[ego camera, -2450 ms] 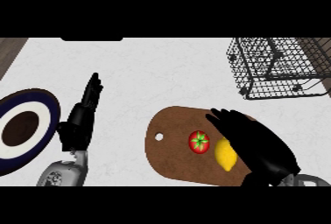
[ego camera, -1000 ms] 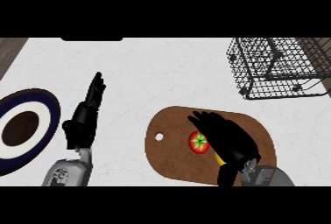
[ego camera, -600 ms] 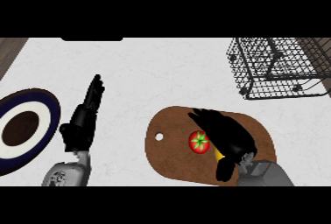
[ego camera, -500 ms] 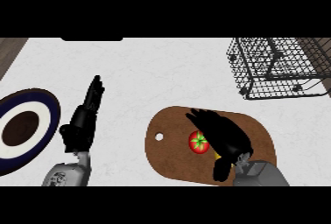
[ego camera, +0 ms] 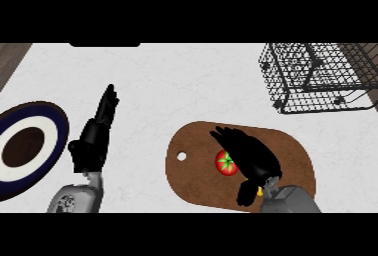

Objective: Pick the tomato from the cutting board and place it in the tiered basket

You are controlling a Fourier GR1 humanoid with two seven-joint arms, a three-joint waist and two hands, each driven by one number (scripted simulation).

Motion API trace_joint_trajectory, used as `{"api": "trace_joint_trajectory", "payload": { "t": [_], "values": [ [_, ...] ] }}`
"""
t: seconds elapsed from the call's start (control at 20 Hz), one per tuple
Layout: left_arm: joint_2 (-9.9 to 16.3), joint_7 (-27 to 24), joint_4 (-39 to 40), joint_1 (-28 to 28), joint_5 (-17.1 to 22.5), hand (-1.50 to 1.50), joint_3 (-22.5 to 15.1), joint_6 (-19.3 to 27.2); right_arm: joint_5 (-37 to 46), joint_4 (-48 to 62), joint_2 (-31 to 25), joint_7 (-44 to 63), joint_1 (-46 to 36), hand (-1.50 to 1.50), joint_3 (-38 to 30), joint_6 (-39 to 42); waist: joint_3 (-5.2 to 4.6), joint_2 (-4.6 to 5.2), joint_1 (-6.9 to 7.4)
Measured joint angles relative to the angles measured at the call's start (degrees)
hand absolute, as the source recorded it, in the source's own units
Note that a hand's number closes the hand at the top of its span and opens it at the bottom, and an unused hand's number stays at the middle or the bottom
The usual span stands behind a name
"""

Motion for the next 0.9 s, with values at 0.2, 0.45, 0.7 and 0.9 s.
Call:
{"api": "trace_joint_trajectory", "payload": {
  "t": [0.2, 0.45, 0.7, 0.9],
  "values": [
    [0.08, -0.21, 0.33, -0.33, 0.20, 0.00, 0.30, -0.06, 2.14, 2.33, 0.89, -1.70, -0.49, 1.50, 0.03, -4.64, 0.00, 0.00, 0.06],
    [-0.18, 0.71, -1.04, 0.20, -0.27, 0.00, -0.77, 0.22, 7.60, 5.48, 0.26, -4.24, -1.96, 1.50, 2.09, -11.70, -0.07, -0.17, 0.15],
    [-0.23, 0.78, -0.66, -0.09, -0.44, 0.00, -0.53, 0.45, 12.03, 9.07, -2.94, 2.61, -4.09, 1.50, -0.94, -7.79, -0.14, -0.26, 0.13],
    [-0.08, 1.10, -1.00, -0.22, -0.23, 0.00, -0.36, 0.17, 14.09, 11.88, -5.14, 7.16, -5.61, 1.50, -3.96, -4.53, -0.12, -0.24, 0.15]
  ]
}}
